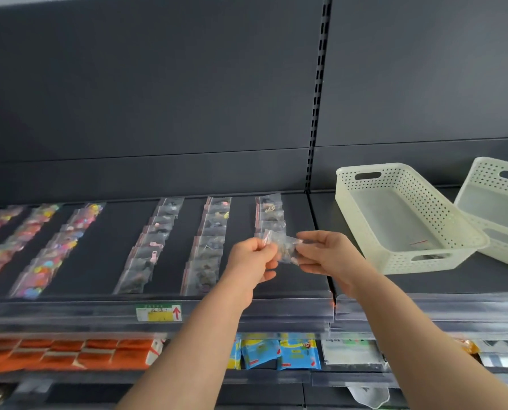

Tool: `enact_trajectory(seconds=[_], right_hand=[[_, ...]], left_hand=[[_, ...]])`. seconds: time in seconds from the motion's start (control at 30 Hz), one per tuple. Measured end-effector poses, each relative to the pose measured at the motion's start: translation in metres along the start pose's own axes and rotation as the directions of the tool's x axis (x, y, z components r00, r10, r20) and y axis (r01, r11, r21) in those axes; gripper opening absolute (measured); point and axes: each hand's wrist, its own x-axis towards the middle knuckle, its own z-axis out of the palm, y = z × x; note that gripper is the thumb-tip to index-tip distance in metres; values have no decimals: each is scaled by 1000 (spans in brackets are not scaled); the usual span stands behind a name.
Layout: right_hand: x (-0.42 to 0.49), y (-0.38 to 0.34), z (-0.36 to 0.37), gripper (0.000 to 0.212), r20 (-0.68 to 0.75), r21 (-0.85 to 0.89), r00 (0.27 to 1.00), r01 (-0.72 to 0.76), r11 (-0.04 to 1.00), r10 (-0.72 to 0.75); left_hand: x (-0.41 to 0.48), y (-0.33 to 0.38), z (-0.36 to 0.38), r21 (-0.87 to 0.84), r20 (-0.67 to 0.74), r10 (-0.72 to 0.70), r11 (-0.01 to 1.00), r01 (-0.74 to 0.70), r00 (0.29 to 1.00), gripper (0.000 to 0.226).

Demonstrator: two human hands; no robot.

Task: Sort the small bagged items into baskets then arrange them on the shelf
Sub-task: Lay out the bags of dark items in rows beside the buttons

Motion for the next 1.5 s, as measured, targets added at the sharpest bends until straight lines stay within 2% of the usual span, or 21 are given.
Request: enact_trajectory(seconds=[0.1,0.17,0.3,0.4,0.53,0.73,0.83,0.93,1.03,1.13,1.2,1.3,1.4,1.5], right_hand=[[2,10,4,29,-77,-150,997,14,989,-26],[6,17,8,33,-112,-267,992,16,964,-48],[12,32,18,40,-189,-371,979,-2,929,-73],[15,38,25,43,-252,-412,964,-26,911,-86],[19,39,28,39,-302,-437,948,-43,898,-101],[21,37,30,34,-331,-478,934,-43,877,-135],[17,27,22,24,-312,-499,930,15,867,-196],[13,10,4,18,-279,-645,892,100,757,-356],[11,-9,-24,17,-274,-739,824,150,657,-496],[10,-20,-63,15,-303,-769,782,137,624,-545],[9,-21,-93,16,-309,-804,783,89,588,-540],[11,-20,-135,20,-311,-843,829,-15,537,-466],[19,-17,-170,24,-333,-855,874,-121,505,-353],[28,-17,-196,25,-330,-881,919,-217,421,-217]], left_hand=[[-1,-6,-7,81,-7,-51,995,51,999,15],[2,-15,-13,277,-53,-6,961,21,999,16],[8,-21,-18,630,-105,142,775,-45,984,19],[12,-19,-20,745,-113,159,666,-22,981,22],[19,-22,-21,758,-131,102,652,33,986,28],[24,-20,-18,812,-133,126,582,35,983,27],[26,-17,-16,769,-162,176,639,13,971,20],[30,-6,-3,704,-140,233,707,-69,962,17],[31,9,23,624,-66,251,766,-156,966,16],[29,19,57,559,50,252,795,-236,966,14],[27,25,82,533,127,263,795,-290,956,15],[24,34,118,508,197,283,790,-344,939,20],[24,40,144,515,210,284,782,-353,936,22],[28,42,156,554,194,259,767,-324,946,20]])
